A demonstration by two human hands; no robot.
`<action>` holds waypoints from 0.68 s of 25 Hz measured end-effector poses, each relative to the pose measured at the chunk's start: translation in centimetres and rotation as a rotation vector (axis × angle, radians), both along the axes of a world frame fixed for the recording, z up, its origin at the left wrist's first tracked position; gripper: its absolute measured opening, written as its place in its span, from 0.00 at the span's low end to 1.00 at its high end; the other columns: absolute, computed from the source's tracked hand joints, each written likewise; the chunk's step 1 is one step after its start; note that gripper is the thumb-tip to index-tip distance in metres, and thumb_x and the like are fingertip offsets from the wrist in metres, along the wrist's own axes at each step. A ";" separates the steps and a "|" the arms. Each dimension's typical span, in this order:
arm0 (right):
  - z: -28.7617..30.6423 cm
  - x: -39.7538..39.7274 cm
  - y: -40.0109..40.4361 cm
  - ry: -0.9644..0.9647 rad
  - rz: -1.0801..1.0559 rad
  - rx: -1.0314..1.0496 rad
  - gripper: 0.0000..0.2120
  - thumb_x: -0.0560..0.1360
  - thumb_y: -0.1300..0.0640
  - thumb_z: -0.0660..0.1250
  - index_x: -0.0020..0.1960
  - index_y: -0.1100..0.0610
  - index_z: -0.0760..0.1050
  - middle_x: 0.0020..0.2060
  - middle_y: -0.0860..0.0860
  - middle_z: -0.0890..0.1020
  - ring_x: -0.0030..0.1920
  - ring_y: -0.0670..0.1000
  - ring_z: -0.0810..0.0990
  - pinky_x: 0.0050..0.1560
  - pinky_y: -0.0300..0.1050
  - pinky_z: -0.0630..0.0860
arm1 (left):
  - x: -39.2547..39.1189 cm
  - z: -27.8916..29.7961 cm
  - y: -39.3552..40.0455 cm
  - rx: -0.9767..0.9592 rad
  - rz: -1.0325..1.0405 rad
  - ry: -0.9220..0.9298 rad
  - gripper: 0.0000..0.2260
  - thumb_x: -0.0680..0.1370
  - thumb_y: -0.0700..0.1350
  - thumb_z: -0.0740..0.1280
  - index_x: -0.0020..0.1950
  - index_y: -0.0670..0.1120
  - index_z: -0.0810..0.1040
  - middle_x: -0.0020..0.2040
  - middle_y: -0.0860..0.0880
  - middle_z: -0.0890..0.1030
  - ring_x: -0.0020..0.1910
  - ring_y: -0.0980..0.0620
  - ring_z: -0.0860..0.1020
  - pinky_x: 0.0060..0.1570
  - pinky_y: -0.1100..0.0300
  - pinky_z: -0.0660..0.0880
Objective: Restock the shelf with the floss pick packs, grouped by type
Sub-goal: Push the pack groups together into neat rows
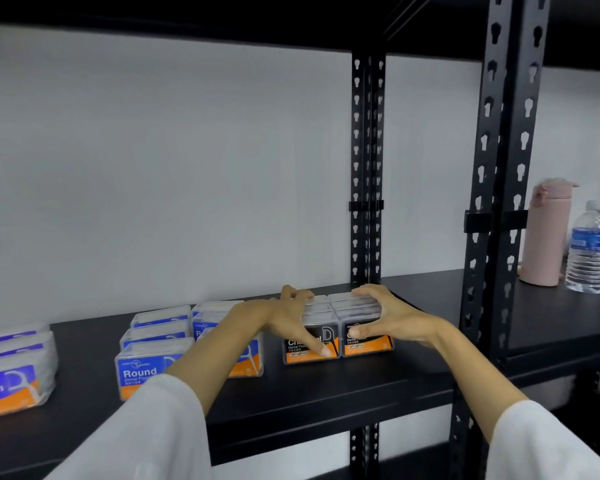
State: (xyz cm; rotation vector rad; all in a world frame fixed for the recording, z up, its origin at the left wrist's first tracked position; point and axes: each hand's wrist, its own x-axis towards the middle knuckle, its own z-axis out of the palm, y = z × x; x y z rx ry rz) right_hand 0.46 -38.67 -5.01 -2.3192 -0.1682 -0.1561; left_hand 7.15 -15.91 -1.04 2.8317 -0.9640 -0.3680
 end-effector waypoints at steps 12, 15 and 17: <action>0.2 -1.2 0.0 0.003 -0.013 0.018 0.40 0.67 0.49 0.77 0.73 0.49 0.61 0.73 0.45 0.58 0.70 0.46 0.61 0.70 0.41 0.60 | -1.1 0.1 -0.6 0.015 0.021 -0.023 0.51 0.66 0.66 0.73 0.78 0.55 0.45 0.76 0.49 0.48 0.75 0.41 0.56 0.72 0.44 0.61; 0.7 -1.8 0.2 0.003 -0.025 0.027 0.39 0.67 0.48 0.76 0.73 0.48 0.62 0.75 0.46 0.57 0.73 0.46 0.58 0.73 0.44 0.56 | -1.3 0.3 -0.3 -0.008 0.010 0.001 0.52 0.66 0.67 0.72 0.78 0.54 0.44 0.77 0.50 0.47 0.76 0.42 0.55 0.73 0.44 0.59; 1.4 -2.6 0.7 -0.023 -0.041 0.026 0.38 0.67 0.47 0.75 0.73 0.47 0.63 0.76 0.47 0.56 0.76 0.46 0.51 0.74 0.47 0.51 | -1.6 0.7 0.5 -0.055 -0.007 0.000 0.52 0.66 0.68 0.71 0.78 0.54 0.44 0.78 0.50 0.47 0.77 0.44 0.54 0.73 0.44 0.58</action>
